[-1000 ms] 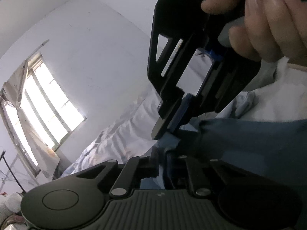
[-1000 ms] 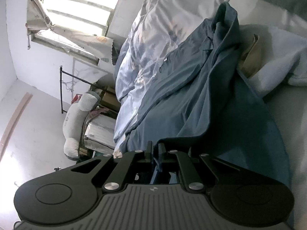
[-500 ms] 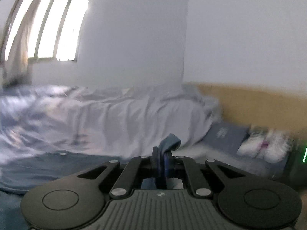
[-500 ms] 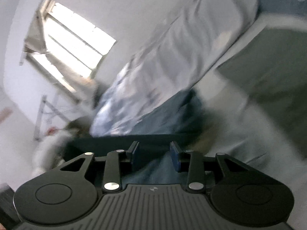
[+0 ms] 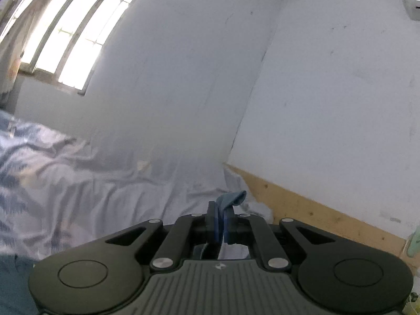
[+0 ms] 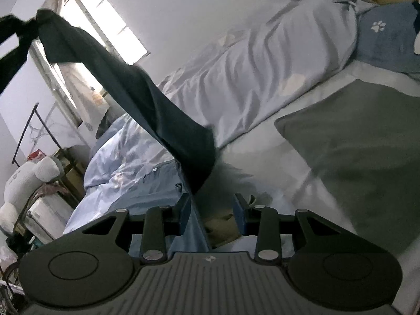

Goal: Fold clothes

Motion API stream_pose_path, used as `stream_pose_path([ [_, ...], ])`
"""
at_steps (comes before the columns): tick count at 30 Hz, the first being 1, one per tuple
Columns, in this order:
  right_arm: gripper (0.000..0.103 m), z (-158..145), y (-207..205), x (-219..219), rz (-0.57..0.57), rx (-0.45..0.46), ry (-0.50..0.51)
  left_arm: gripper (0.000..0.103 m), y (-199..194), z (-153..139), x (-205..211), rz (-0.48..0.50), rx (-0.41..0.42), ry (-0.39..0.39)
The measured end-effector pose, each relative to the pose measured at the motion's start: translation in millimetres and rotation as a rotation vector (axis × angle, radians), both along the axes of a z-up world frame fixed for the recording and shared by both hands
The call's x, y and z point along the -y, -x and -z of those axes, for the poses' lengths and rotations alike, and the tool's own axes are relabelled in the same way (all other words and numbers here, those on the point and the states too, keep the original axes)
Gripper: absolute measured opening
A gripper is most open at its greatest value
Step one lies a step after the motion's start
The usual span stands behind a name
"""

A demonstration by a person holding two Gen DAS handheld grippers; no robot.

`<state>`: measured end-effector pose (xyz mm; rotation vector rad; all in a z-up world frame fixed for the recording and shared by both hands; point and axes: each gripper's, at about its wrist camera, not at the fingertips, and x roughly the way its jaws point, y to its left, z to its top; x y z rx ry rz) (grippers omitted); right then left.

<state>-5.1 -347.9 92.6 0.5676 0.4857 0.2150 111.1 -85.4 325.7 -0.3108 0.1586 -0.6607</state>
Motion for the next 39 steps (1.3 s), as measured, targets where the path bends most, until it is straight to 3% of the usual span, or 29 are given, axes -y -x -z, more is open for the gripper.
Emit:
stream_pose_path([
  [5,0.037,-1,-2,-2,-0.003,0.010,-0.004,0.001,-3,-21,-10,-0.019,0.047,-0.011],
  [7,0.038,-2,-2,-7,-0.011,0.027,0.016,0.001,-10,-30,-4,-0.007,0.031,-0.030],
  [10,0.047,-6,-3,-21,-0.027,0.057,0.058,0.001,-15,-37,12,0.014,-0.014,-0.058],
  [15,0.048,-16,-12,-43,-0.072,0.131,0.068,0.001,-36,-38,48,0.046,-0.107,-0.124],
  [20,0.049,-29,-71,-34,-0.078,0.163,0.183,0.001,-36,-34,49,0.103,-0.098,-0.135],
  [26,0.043,-36,-164,-18,-0.212,0.077,0.111,0.001,-47,-30,39,0.113,-0.175,-0.083],
  [27,0.042,-41,-178,-19,-0.183,0.071,0.140,0.001,-51,-30,39,0.113,-0.191,-0.072],
  [29,0.030,-50,-202,-17,-0.024,0.035,0.244,0.001,-54,-28,37,0.103,-0.207,-0.064],
  [31,0.030,-57,-216,-11,0.145,-0.011,0.337,0.001,-58,-26,34,0.086,-0.216,-0.060],
  [32,0.030,-58,-214,-5,0.190,-0.004,0.330,0.001,-61,-22,31,0.079,-0.224,-0.053],
  [34,0.032,-57,-198,7,0.205,0.020,0.296,0.001,-67,-15,25,0.065,-0.240,-0.039],
  [37,0.046,-45,-169,19,0.193,0.009,0.282,0.001,-80,-6,21,0.041,-0.280,-0.011],
  [39,0.046,-32,-151,20,0.151,-0.028,0.263,0.001,-87,1,21,0.025,-0.312,0.009],
])
